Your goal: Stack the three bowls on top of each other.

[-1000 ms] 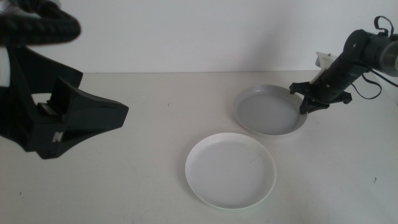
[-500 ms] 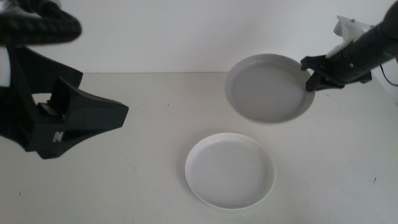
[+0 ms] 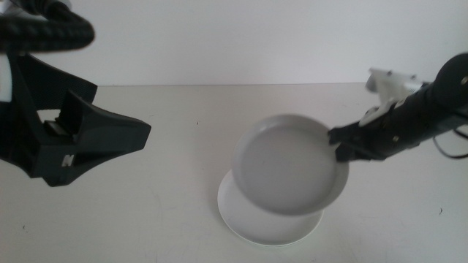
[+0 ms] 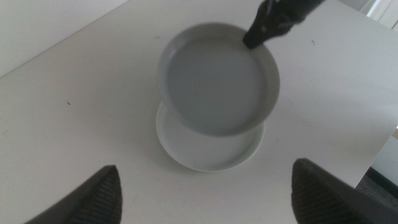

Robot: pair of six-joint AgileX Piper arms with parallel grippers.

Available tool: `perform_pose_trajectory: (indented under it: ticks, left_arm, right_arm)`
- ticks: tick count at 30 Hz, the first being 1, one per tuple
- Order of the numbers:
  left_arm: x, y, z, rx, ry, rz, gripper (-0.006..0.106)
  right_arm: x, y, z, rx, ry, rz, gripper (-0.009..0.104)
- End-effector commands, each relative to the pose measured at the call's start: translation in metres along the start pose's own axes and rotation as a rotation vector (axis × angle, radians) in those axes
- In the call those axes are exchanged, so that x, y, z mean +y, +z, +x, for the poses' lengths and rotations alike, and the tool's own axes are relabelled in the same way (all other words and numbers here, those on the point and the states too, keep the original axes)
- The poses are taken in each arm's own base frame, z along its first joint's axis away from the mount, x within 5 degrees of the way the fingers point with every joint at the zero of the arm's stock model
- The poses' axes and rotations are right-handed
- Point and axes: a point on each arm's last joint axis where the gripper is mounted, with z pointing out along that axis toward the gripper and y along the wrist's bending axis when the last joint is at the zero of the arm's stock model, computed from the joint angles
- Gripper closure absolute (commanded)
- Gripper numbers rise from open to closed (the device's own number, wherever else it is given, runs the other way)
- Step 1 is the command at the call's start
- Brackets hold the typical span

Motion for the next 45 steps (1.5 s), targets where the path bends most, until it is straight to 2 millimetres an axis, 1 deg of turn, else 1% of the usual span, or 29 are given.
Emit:
perform_pose_trajectory:
  ticks: [1,6,14,18,23,31,32,39,42,45]
  left_arm:
    - [-0.001,-0.009,-0.012,-0.091,-0.013,-0.006,-0.005]
    - [-0.001,-0.008,-0.011,-0.088,-0.013,-0.005,-0.005]
    - [-0.001,-0.008,-0.011,-0.086,-0.01,-0.009,-0.005]
    - [-0.001,-0.008,-0.011,-0.086,-0.01,-0.009,-0.005]
    - [-0.001,-0.008,-0.011,-0.086,-0.01,-0.009,-0.005]
    - [-0.001,-0.008,-0.011,-0.085,-0.01,-0.009,-0.005]
    - [-0.001,-0.008,-0.011,-0.085,-0.01,-0.009,-0.005]
    - [-0.001,-0.008,-0.011,-0.085,-0.01,-0.009,-0.005]
    - [-0.001,-0.008,-0.011,-0.085,-0.01,-0.009,-0.005]
    - [-0.001,-0.008,-0.011,-0.085,-0.01,-0.009,-0.005]
  right_arm:
    - [0.012,-0.011,-0.002,-0.088,-0.021,-0.021,0.096]
    - [0.019,0.003,0.01,-0.093,-0.026,-0.022,0.096]
    - [0.027,0.026,0.017,-0.041,-0.021,-0.037,0.096]
    - [0.029,0.034,0.02,-0.015,-0.028,-0.037,0.096]
    - [0.027,0.039,0.021,-0.004,-0.027,-0.03,0.096]
    - [0.027,0.039,0.02,-0.02,-0.027,-0.027,0.096]
    - [0.027,0.039,0.02,-0.019,-0.027,-0.027,0.085]
    - [0.027,0.039,0.02,-0.019,-0.027,-0.027,0.058]
    - [0.029,0.037,0.017,-0.031,-0.029,-0.031,0.049]
    - [0.034,0.027,0.008,-0.074,-0.041,-0.044,0.045]
